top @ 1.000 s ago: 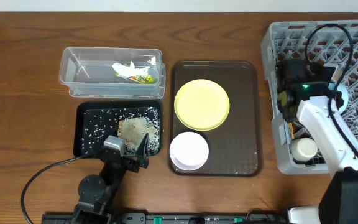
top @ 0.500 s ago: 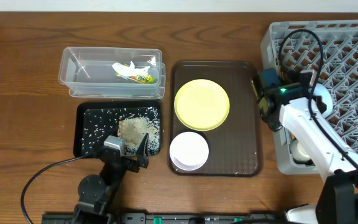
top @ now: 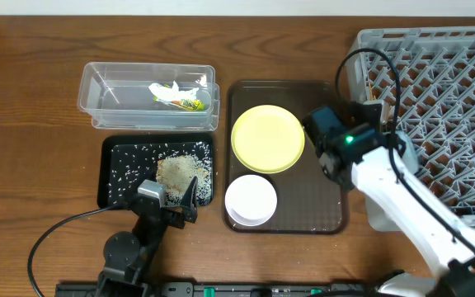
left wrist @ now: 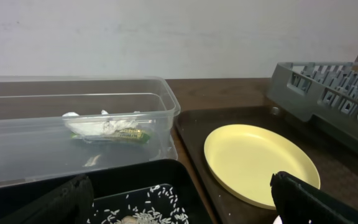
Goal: Sort waste into correct bins and load items into the dishwasher rack
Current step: 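Move right gripper to pink bowl and grasp its rim, then carry pink bowl with right gripper and place into dish rack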
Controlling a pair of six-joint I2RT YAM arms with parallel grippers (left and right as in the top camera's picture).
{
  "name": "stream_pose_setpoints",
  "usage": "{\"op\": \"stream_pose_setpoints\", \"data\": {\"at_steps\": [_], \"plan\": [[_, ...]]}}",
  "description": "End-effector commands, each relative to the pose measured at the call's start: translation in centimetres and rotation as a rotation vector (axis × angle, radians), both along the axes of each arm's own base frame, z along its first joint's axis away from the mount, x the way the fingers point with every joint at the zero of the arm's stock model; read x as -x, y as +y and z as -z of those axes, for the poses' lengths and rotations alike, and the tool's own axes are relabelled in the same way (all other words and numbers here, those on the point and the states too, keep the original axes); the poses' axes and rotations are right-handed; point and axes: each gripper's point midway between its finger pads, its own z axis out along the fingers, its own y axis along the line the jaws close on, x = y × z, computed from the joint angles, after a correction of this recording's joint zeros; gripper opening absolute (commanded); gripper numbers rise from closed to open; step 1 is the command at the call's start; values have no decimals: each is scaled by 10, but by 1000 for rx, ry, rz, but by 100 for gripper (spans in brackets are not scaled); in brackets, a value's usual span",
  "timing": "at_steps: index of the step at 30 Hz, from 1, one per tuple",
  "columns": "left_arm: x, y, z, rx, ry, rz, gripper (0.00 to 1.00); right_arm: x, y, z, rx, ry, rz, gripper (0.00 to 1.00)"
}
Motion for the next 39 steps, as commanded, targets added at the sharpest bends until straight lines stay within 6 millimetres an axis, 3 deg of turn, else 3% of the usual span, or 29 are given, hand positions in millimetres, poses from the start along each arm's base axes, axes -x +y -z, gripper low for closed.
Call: {"op": "stream_pose_setpoints", "data": {"at_steps": [1, 6, 12, 15, 25, 28, 30, 33, 37, 39], "plan": [[0, 1, 6, -16, 6, -1, 93, 7, 23, 3, -146, -20, -29, 47], [0, 1, 6, -16, 6, -1, 93, 16, 71, 15, -375, 26, -129, 50], [0, 1, 6, -16, 7, -1, 93, 50, 188, 42, -808, 319, -481, 51], [0, 1, 6, -16, 7, -1, 93, 70, 215, 53, -894, 411, -537, 49], [0, 1, 6, -16, 6, -1, 93, 94, 220, 125, -871, 546, -415, 38], [0, 1, 6, -16, 7, -1, 93, 89, 221, 137, -870, 523, -391, 29], [0, 1, 6, -16, 6, -1, 93, 86, 219, 142, -856, 513, -373, 17], [0, 1, 6, -16, 6, -1, 93, 83, 214, 140, -832, 498, -366, 1], [0, 1, 6, -16, 7, -1, 93, 67, 191, 117, -744, 407, -339, 1], [0, 1, 6, -15, 7, -2, 93, 52, 168, 90, -663, 310, -316, 1]]}}
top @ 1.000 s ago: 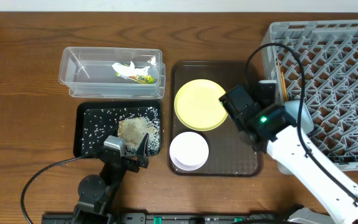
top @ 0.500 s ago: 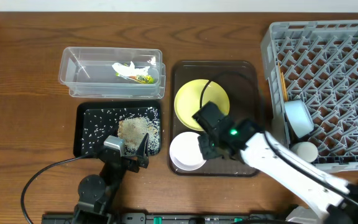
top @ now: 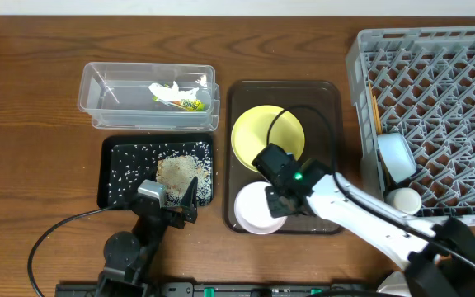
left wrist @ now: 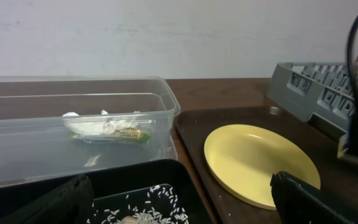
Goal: Sort waste into correct bins and load items into the dishwasher rack
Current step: 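Carry pink bowl with right gripper and place into dish rack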
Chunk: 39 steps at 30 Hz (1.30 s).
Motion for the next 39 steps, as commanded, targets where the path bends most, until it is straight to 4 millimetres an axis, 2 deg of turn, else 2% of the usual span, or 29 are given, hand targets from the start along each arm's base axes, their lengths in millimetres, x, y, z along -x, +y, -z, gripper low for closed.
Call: {"op": "stream_pose_setpoints", "data": {"at_steps": [1, 6, 11, 13, 16, 22, 26, 29, 34, 39], "plan": [[0, 1, 6, -16, 7, -1, 93, -42, -31, -53, 93, -241, 90, 1], [0, 1, 6, -16, 7, -1, 93, -81, -96, -139, 236, -581, 248, 1], [0, 1, 6, -16, 7, -1, 93, -99, -172, -217, 447, -900, 469, 1], [0, 1, 6, -16, 6, -1, 93, -103, -195, -236, 543, -955, 505, 1], [0, 1, 6, -16, 7, -1, 93, -110, -224, -250, 632, -989, 585, 1], [0, 1, 6, -16, 6, -1, 93, -122, -273, -251, 719, -995, 761, 1], [0, 1, 6, -16, 6, -1, 93, -129, -304, -232, 795, -929, 824, 1], [0, 1, 6, -16, 7, -1, 93, -137, -320, -210, 858, -854, 821, 1], [0, 1, 6, -16, 6, -1, 93, -156, -325, -177, 920, -765, 753, 1], [0, 1, 6, -16, 6, -1, 93, -176, -313, -151, 942, -723, 659, 1]]}}
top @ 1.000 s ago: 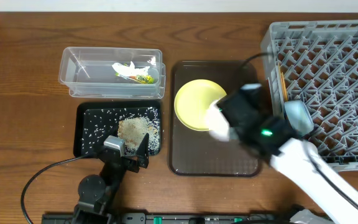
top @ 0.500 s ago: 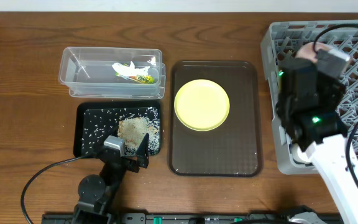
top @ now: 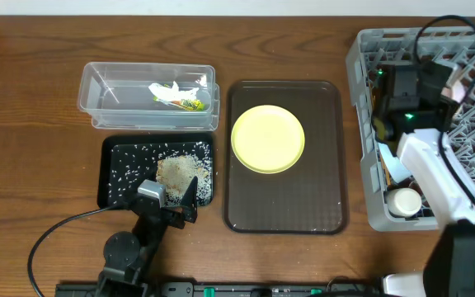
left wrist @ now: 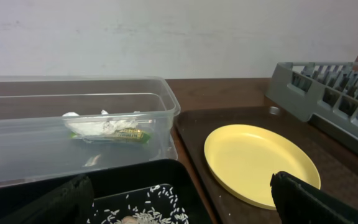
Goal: Sort waste into correct bins and load items into the dishwasher rack
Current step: 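Carry pink bowl with right gripper and place into dish rack, then move right gripper to yellow plate and grasp its edge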
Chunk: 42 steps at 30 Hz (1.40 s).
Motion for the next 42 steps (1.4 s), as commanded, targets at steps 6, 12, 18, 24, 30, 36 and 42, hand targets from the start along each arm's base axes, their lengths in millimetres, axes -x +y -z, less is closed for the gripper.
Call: {"op": "stream_pose_setpoints", "data": {"at_steps": [6, 12, 18, 24, 30, 36, 42], "plan": [[0, 1, 6, -16, 7, -1, 93, -18, 38, 25, 25, 110, -114, 1], [0, 1, 6, -16, 7, -1, 93, -19, 71, 34, 13, 166, -213, 1], [0, 1, 6, -16, 7, -1, 93, -11, 89, 40, 21, 223, -255, 1], [0, 1, 6, -16, 7, -1, 93, 8, 105, 37, -25, 188, -249, 2], [0, 1, 6, -15, 7, -2, 93, 18, 115, 41, -127, 175, -266, 8], [0, 1, 6, -16, 9, -1, 93, 23, 127, 42, -148, 203, -306, 52], [1, 1, 18, -27, 53, -2, 93, 29, 187, 37, -329, 176, -505, 61]]}}
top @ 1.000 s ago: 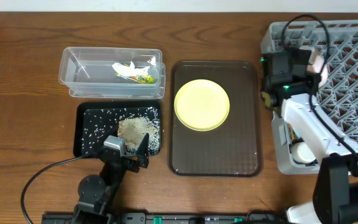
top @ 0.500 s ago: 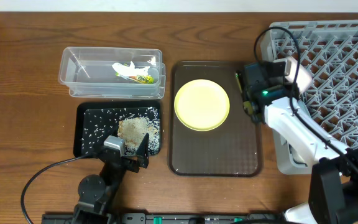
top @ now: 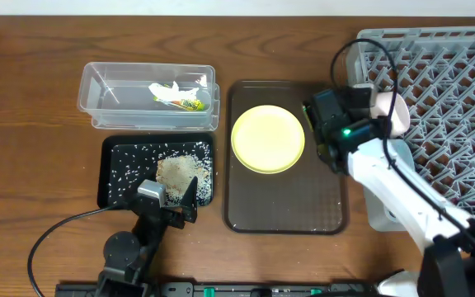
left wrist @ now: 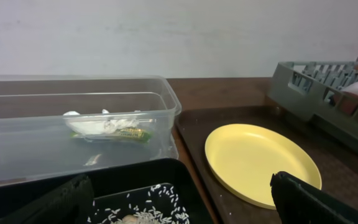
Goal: Sort waste into correct bins and load items into the dishwasher rack
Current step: 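Move right gripper to yellow plate and grasp its edge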
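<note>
A yellow plate (top: 268, 139) lies on the brown tray (top: 287, 210), and the left wrist view shows the same plate (left wrist: 260, 162). My right gripper (top: 318, 132) hangs just right of the plate's rim; its fingers are hidden under its own head. A white bowl (top: 387, 113) stands on edge in the grey rack (top: 452, 82), at the rack's left side. My left gripper (top: 171, 202) rests open and empty at the near edge of the black tray (top: 122, 173) of rice. The clear bin (top: 147, 97) holds a crumpled wrapper (top: 176, 95).
The right arm lies across the rack's front left corner and hides what stands there. A black cable loops above the rack's left edge. Bare brown table lies left of the bin and the black tray.
My right gripper has come from over the rack's left part to the right rim of the yellow plate. A white bowl now shows on edge at the rack's left side. The left arm is unmoved.
A white bowl lay on the brown tray below the yellow plate, with my right gripper beside the plate. Then the gripper was at the bowl. Then the bowl was gone from the tray and the gripper was over the rack. Now it is back by the plate.
</note>
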Controlling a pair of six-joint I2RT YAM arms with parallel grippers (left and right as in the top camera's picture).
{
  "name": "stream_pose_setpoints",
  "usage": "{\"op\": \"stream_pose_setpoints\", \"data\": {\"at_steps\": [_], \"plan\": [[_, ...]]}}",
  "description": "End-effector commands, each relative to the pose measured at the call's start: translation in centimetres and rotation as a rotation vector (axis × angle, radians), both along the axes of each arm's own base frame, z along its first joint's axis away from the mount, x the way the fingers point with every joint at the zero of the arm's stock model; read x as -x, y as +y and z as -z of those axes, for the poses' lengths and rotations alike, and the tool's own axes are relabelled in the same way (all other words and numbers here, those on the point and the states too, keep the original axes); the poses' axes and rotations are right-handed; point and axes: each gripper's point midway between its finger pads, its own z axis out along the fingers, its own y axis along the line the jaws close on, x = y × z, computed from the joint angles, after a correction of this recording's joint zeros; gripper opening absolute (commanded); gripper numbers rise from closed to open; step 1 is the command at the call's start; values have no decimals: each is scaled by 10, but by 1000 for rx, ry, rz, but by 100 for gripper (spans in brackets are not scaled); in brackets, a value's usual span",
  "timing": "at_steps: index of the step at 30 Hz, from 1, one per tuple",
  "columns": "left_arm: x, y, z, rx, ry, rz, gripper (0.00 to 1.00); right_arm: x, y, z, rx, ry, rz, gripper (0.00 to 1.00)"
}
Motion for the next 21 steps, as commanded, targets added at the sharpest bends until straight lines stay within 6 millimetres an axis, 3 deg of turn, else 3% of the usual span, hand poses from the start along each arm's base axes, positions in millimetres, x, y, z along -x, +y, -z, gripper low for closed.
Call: {"op": "stream_pose_setpoints", "data": {"at_steps": [1, 5, 8, 12, 21], "plan": [[1, 0, 15, -24, 42, 3, 93, 8, 56, -6, -243, -2, -150, 61], [1, 0, 15, -24, 43, 3, 93, 32, 129, 17, -581, 171, -345, 61], [1, 0, 15, -24, 43, 3, 93, 51, 152, 37, -737, 284, -339, 59], [1, 0, 15, -24, 43, 3, 93, 56, 148, 68, -755, 334, -207, 58], [1, 0, 15, -24, 43, 3, 93, 23, 125, 127, -766, 299, 20, 49]]}}
